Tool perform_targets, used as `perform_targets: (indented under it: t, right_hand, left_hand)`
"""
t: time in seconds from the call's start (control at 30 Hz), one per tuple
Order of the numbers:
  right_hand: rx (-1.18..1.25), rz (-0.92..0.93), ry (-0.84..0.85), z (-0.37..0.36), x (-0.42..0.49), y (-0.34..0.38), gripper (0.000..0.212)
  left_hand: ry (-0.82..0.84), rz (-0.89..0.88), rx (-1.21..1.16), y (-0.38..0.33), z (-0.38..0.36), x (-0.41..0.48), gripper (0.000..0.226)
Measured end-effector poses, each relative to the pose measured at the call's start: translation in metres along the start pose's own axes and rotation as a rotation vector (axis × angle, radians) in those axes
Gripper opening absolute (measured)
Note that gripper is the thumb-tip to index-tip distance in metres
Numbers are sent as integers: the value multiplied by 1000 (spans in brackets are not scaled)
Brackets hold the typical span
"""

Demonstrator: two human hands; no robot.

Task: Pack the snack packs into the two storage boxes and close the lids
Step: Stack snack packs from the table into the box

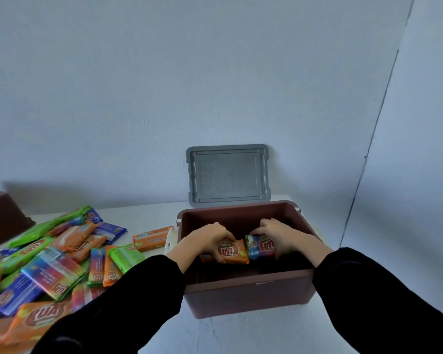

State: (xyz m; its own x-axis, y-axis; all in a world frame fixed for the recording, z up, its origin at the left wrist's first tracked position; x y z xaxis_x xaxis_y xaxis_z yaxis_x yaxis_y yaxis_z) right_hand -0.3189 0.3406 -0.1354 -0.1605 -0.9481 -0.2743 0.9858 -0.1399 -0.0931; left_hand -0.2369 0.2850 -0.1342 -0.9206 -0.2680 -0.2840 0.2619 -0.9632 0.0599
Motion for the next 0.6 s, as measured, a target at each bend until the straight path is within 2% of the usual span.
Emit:
perform_targets:
  t: [0.13, 0.37, 0.6]
  right_hand:
    - [-42, 19, 59, -13, 3, 3, 84]
    - [-19, 18, 22, -13, 6, 0, 59]
    - [8, -7, 39, -15, 8, 1, 60]
  left_hand:
    - [45, -28, 188, -8, -6, 5, 71]
    - [-13, -105, 332, -19, -6, 2, 63]
    - [34, -69, 271, -14, -10, 5, 67]
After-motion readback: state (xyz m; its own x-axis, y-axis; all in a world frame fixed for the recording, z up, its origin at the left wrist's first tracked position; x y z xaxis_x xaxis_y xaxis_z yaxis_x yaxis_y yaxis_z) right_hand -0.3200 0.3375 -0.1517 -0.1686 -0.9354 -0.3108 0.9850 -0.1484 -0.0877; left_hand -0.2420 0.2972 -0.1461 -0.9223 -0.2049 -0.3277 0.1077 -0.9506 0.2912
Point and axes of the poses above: each hand's wrist, its own x-axis towards the middle knuckle, its own z-axis out of the back of the hand, y = z × x, the point moved 10 cm from there along x, towards the middle knuckle, and after that the axes turned 3 degrees about y, right-handed, at the moved point
